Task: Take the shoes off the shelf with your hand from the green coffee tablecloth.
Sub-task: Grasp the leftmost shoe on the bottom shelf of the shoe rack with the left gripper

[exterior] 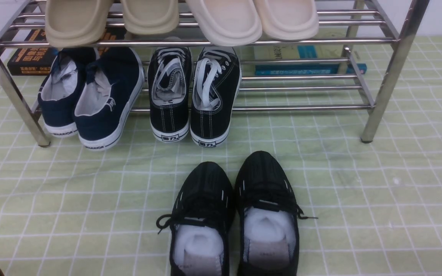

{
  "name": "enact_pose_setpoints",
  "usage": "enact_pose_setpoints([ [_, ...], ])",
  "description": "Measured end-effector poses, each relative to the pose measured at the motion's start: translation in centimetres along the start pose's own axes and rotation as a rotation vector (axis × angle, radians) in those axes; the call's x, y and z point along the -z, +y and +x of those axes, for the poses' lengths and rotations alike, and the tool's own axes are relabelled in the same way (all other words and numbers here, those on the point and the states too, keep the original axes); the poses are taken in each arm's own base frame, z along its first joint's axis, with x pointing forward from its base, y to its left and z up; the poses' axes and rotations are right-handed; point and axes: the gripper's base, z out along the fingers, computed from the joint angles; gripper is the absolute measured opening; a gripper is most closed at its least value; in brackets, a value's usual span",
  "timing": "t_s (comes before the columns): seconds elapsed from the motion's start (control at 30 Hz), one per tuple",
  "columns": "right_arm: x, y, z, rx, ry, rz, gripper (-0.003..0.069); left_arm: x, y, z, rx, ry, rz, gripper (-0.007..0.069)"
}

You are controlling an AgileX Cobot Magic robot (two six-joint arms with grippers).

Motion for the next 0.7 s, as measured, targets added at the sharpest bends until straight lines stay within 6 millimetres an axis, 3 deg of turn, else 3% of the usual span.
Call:
enact_pose_setpoints([
  [0.13,0.0,0.0,0.0,0.0,0.0,0.0,0.0239,0.0,0.0,0.0,0.018,0.001,0.004,0.0242],
  [0.17,0.0,0.0,0.0,0.0,0.0,0.0,0.0239,0.0,-0.2,0.0,0.141,0.005,0.027,0.0242],
  [0.2,0.0,0.0,0.0,0.0,0.0,0.0,0.0239,0.0,-0.3,0.0,0.149,0.006,0.03,0.0242],
  [0.27,0.0,0.0,0.0,0.0,0.0,0.0,0.0239,0.0,-1.0,0.1,0.503,0.028,0.104,0.0242],
  [0.43,0.0,0.0,0.0,0.0,0.0,0.0,0.0239,0.1,-1.8,-0.1,0.971,0.058,0.2,0.0242],
  [0.7,0.0,0.0,0.0,0.0,0.0,0.0,0.0239,0.1,-1.4,-1.3,1.069,-0.069,0.239,0.0242],
])
